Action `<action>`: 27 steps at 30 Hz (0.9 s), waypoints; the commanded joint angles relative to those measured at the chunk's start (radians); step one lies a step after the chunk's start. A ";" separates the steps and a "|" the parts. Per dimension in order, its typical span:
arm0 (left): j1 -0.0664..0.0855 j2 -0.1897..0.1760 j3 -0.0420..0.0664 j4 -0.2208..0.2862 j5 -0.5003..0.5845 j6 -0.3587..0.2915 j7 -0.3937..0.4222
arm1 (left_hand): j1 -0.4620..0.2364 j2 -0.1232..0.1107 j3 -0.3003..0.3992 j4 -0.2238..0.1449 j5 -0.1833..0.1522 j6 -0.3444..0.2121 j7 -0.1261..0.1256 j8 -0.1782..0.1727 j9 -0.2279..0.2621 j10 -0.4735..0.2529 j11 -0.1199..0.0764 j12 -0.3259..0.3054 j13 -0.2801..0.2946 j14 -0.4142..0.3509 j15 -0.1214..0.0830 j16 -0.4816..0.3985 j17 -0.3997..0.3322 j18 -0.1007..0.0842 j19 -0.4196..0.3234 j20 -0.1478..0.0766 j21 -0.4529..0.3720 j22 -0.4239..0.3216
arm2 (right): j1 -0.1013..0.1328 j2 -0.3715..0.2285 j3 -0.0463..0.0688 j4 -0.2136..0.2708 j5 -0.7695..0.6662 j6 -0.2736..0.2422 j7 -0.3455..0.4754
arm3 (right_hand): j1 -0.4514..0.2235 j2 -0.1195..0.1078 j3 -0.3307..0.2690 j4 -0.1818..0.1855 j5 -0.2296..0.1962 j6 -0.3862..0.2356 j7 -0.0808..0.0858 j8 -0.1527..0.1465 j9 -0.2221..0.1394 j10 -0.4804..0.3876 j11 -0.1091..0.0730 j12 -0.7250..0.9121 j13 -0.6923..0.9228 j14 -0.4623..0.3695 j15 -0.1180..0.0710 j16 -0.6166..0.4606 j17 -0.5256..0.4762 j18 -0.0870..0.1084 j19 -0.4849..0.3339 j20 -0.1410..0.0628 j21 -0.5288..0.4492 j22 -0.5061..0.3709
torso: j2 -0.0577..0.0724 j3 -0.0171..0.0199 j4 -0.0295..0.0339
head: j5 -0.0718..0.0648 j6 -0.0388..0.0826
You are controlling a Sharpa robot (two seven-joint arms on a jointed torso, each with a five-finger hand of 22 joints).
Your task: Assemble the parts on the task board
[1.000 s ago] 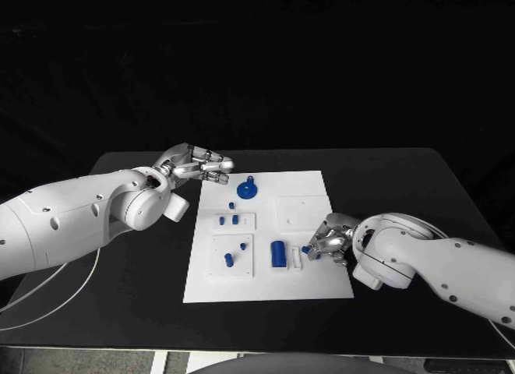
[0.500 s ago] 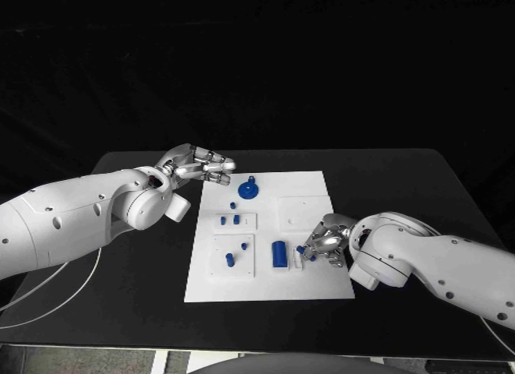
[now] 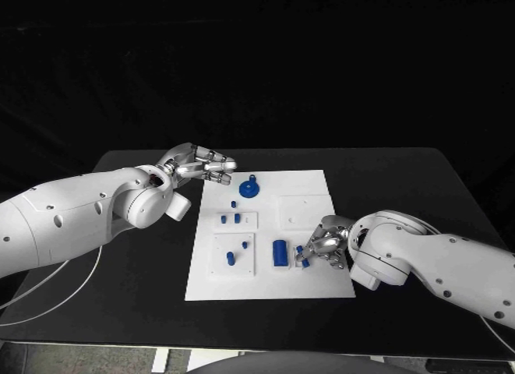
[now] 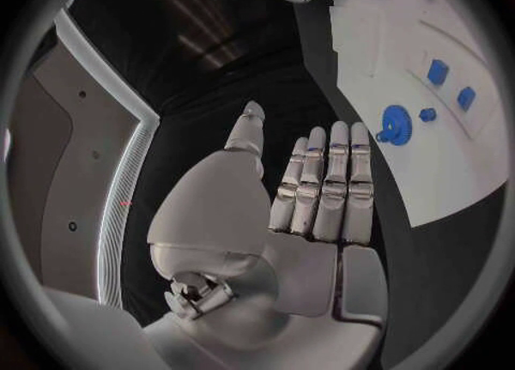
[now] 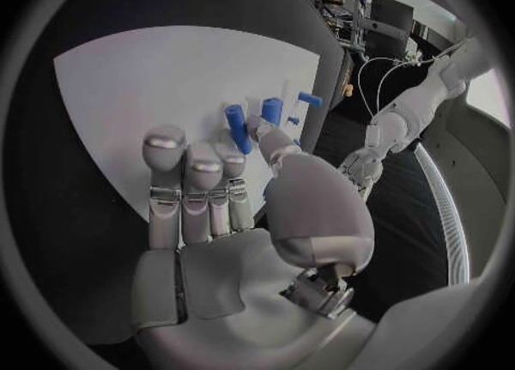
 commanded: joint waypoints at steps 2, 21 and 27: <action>0.000 0.000 0.001 0.003 -0.005 0.019 -0.004 | -0.003 0.001 0.001 0.003 -0.004 -0.009 0.000 0.000 0.000 -0.004 0.000 -0.002 0.001 -0.006 0.002 -0.004 0.001 -0.011 -0.005 0.002 0.003 0.000 | 0.000 0.005 -0.001 0.004 -0.026 0.051 -0.014 | 0.010 -0.007 -0.018 0.031 -0.023 0.005 -0.003 -0.001 -0.001 0.004 -0.004 -0.005 -0.004 0.005 -0.001 0.001 0.002 -0.010 0.053 -0.002 0.002 0.007 | 0.000 -0.0004 0.0006 | 0.002 -0.002; 0.000 0.002 0.000 0.002 -0.010 0.026 -0.013 | -0.005 0.000 0.002 0.010 -0.009 -0.010 0.001 0.001 0.000 -0.006 0.001 -0.002 0.001 -0.010 0.003 -0.004 0.000 -0.011 -0.006 0.003 0.003 -0.002 | 0.006 0.029 -0.002 -0.013 -0.029 0.049 -0.015 | 0.016 -0.014 -0.037 0.080 -0.042 0.009 -0.004 -0.001 -0.001 0.005 -0.004 -0.003 -0.006 0.006 -0.001 0.002 0.005 -0.011 0.052 -0.002 0.006 0.005 | 0.000 -0.0007 0.0003 | 0.008 -0.002; 0.000 0.002 0.000 0.002 -0.010 0.026 -0.014 | -0.005 0.000 0.002 0.010 -0.009 -0.010 0.001 0.001 0.000 -0.006 0.001 -0.002 0.001 -0.010 0.003 -0.004 0.000 -0.011 -0.006 0.003 0.003 -0.002 | 0.007 0.037 -0.004 -0.022 -0.028 0.060 -0.016 | 0.000 -0.021 -0.047 0.112 -0.097 0.008 -0.004 -0.001 -0.001 0.006 -0.003 -0.003 -0.007 0.006 0.000 0.002 0.005 -0.011 0.052 -0.002 0.008 0.005 | 0.000 -0.0003 0.0006 | 0.011 -0.004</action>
